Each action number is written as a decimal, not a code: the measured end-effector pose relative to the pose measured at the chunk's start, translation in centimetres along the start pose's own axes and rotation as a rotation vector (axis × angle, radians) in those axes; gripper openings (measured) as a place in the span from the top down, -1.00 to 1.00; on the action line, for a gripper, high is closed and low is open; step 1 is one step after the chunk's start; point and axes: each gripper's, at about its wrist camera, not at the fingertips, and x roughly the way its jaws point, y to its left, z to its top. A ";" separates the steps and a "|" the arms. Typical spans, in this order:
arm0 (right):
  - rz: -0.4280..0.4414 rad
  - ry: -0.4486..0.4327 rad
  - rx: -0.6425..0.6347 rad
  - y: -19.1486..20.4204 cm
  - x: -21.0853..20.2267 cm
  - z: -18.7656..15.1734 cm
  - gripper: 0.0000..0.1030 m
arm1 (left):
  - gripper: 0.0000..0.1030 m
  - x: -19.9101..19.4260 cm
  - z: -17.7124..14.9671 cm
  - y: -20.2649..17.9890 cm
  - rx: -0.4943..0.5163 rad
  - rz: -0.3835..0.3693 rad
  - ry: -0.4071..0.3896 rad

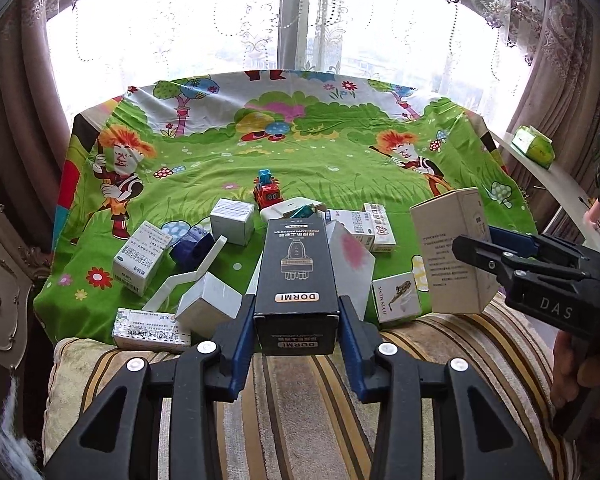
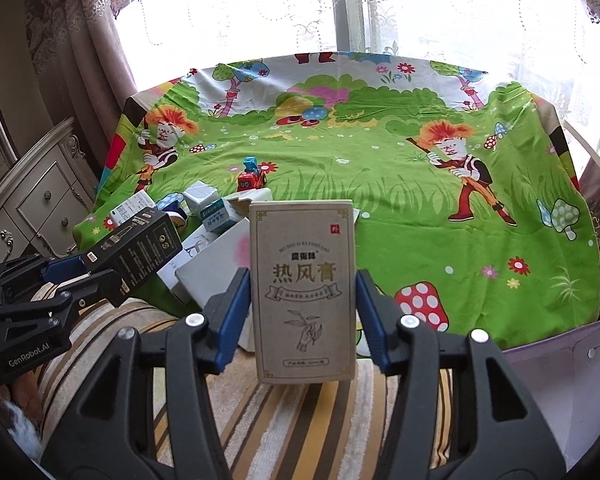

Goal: Organize rigid objects
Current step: 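Carry both boxes into the purple storage box and open both tools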

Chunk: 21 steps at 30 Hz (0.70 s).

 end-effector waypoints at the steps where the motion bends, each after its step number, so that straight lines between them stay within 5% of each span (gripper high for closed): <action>1: 0.000 0.000 0.009 -0.3 -0.3 -0.2 -0.09 | 0.23 -0.2 0.0 -0.4 0.007 -0.003 -0.005; 11: -0.045 0.011 0.097 -4.1 -3.9 -3.3 -0.07 | 0.23 -2.1 0.0 -5.2 0.085 -0.119 -0.042; 21: -0.150 0.024 0.178 -8.5 -7.7 -6.6 -0.07 | 0.23 -1.7 -1.0 -11.6 0.191 -0.287 0.025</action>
